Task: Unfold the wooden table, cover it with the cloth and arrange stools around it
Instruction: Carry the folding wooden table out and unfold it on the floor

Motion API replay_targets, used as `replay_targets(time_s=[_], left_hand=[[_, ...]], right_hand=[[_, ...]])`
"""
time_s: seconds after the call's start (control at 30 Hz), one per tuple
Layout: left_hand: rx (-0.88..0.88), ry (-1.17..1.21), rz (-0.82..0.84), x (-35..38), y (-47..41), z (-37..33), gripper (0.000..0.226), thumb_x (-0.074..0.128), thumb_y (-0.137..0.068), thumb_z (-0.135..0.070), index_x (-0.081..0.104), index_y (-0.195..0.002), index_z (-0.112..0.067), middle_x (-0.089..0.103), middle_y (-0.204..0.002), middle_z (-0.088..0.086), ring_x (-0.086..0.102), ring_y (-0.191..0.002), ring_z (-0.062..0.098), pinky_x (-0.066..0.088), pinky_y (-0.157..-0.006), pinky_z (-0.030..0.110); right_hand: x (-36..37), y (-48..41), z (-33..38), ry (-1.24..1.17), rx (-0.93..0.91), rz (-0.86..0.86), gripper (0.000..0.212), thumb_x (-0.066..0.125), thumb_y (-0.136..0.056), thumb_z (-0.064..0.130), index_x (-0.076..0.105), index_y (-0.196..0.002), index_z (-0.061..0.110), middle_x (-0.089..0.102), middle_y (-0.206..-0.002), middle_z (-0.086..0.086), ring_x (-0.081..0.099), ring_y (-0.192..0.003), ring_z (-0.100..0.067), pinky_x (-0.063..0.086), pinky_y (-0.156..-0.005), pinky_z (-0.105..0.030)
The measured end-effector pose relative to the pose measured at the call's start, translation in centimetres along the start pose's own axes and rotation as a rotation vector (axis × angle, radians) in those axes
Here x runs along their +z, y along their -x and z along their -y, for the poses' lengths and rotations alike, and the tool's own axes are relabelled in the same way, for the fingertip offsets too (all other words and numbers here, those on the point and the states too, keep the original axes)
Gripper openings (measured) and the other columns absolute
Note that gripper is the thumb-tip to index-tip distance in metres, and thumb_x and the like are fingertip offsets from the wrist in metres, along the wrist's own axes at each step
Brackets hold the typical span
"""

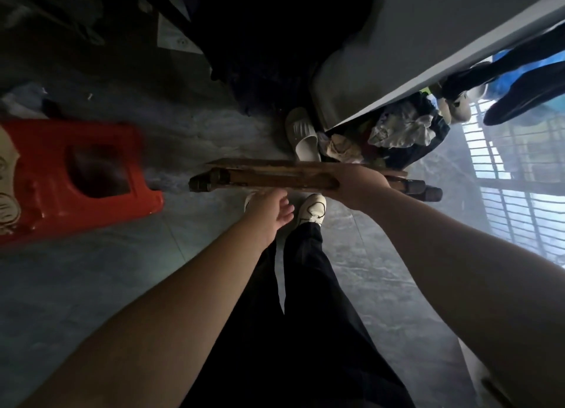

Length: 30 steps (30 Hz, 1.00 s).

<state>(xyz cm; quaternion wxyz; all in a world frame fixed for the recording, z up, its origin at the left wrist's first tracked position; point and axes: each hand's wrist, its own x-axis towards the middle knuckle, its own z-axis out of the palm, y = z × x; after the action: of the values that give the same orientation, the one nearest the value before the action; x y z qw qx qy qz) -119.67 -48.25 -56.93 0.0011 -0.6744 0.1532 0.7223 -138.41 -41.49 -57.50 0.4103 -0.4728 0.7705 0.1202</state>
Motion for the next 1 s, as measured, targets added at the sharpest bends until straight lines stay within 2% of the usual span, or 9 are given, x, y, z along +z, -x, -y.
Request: replay_targets(time_s=[0.1,0.17,0.3,0.37,0.47,0.67,0.77,0.87,1.0], left_hand=[[-0.04,0.6,0.069,0.0,-0.1,-0.8,0.01,0.051,-0.095,-0.006,0.061,-0.098,-0.006,0.065,-0.1,0.011,0.062,-0.109,0.028,0.045,-0.104,0.043],[-0.021,0.75,0.073,-0.2,0.1,-0.7,0.011,0.052,-0.096,-0.011,0.061,-0.101,-0.005,0.065,-0.101,0.012,0.063,-0.109,0.029,0.043,-0.108,0.044],[-0.02,0.756,0.022,-0.8,0.5,0.0,0.02,0.055,-0.1,-0.024,0.06,-0.102,-0.004,0.064,-0.096,0.011,0.065,-0.095,0.026,0.05,-0.097,0.042],[0.014,0.739,0.037,-1.5,1.1,0.4,0.021,0.055,-0.1,-0.026,0.06,-0.101,-0.005,0.066,-0.092,0.01,0.067,-0.091,0.025,0.051,-0.094,0.043],[0.093,0.7,0.093,-3.0,3.8,1.0,0.023,0.055,-0.1,-0.028,0.061,-0.098,-0.006,0.069,-0.084,0.008,0.07,-0.089,0.021,0.051,-0.097,0.044],[0.243,0.756,0.079,-8.2,11.4,3.9,0.034,0.059,-0.098,-0.026,0.056,-0.123,-0.004,0.07,-0.106,0.012,0.071,-0.104,0.025,0.058,-0.081,0.04],[0.308,0.795,0.069,-11.7,15.1,6.5,0.026,0.058,-0.098,-0.027,0.06,-0.113,-0.005,0.074,-0.1,0.011,0.073,-0.099,0.024,0.058,-0.082,0.04],[0.379,0.836,0.051,-15.2,17.7,10.2,0.024,0.056,-0.1,-0.028,0.061,-0.108,-0.006,0.074,-0.096,0.01,0.073,-0.098,0.024,0.057,-0.091,0.044],[0.47,0.98,0.02,-19.8,21.1,17.1,0.037,0.056,-0.1,-0.026,0.053,-0.129,-0.002,0.072,-0.097,0.012,0.073,-0.096,0.025,0.061,-0.072,0.036]], right_hand=[[0.7,0.7,0.1,0.003,0.002,0.01,0.038,0.063,-0.085,0.056,0.057,-0.117,0.037,0.063,-0.088,0.009,0.063,-0.077,-0.016,0.058,-0.071,-0.036],[1.1,1.2,0.3,0.024,-0.029,0.009,0.04,0.061,-0.088,0.055,0.057,-0.121,0.034,0.064,-0.093,0.006,0.064,-0.082,-0.019,0.058,-0.074,-0.037],[1.6,2.4,1.0,0.085,-0.105,0.022,0.045,0.052,-0.09,0.057,0.054,-0.129,0.032,0.065,-0.104,0.005,0.066,-0.091,-0.019,0.057,-0.077,-0.037],[1.0,3.4,1.5,0.147,-0.131,0.007,0.047,0.042,-0.092,0.058,0.053,-0.131,0.035,0.062,-0.095,0.008,0.064,-0.088,-0.018,0.05,-0.069,-0.032],[-0.2,6.0,2.6,0.179,-0.152,-0.018,0.046,0.048,-0.09,0.066,0.053,-0.128,0.04,0.046,-0.072,0.016,0.058,-0.074,-0.015,0.047,-0.064,-0.03],[-2.2,13.0,8.0,0.243,-0.343,0.044,0.048,0.051,-0.094,0.059,0.055,-0.133,0.031,0.049,-0.068,0.012,0.057,-0.065,-0.009,0.041,-0.059,-0.026],[-2.0,16.9,11.3,0.32,-0.416,0.089,0.047,0.053,-0.092,0.06,0.066,-0.116,0.021,0.051,-0.07,0.011,0.059,-0.07,-0.012,0.047,-0.067,-0.029],[-0.4,20.1,13.9,0.338,-0.45,0.129,0.041,0.056,-0.09,0.06,0.067,-0.1,0.022,0.055,-0.07,0.009,0.056,-0.066,-0.005,0.039,-0.058,-0.024],[3.8,25.3,17.9,0.371,-0.524,0.171,0.033,0.057,-0.094,0.05,0.064,-0.093,0.018,0.055,-0.072,0.009,0.054,-0.066,-0.006,0.033,-0.053,-0.019]])
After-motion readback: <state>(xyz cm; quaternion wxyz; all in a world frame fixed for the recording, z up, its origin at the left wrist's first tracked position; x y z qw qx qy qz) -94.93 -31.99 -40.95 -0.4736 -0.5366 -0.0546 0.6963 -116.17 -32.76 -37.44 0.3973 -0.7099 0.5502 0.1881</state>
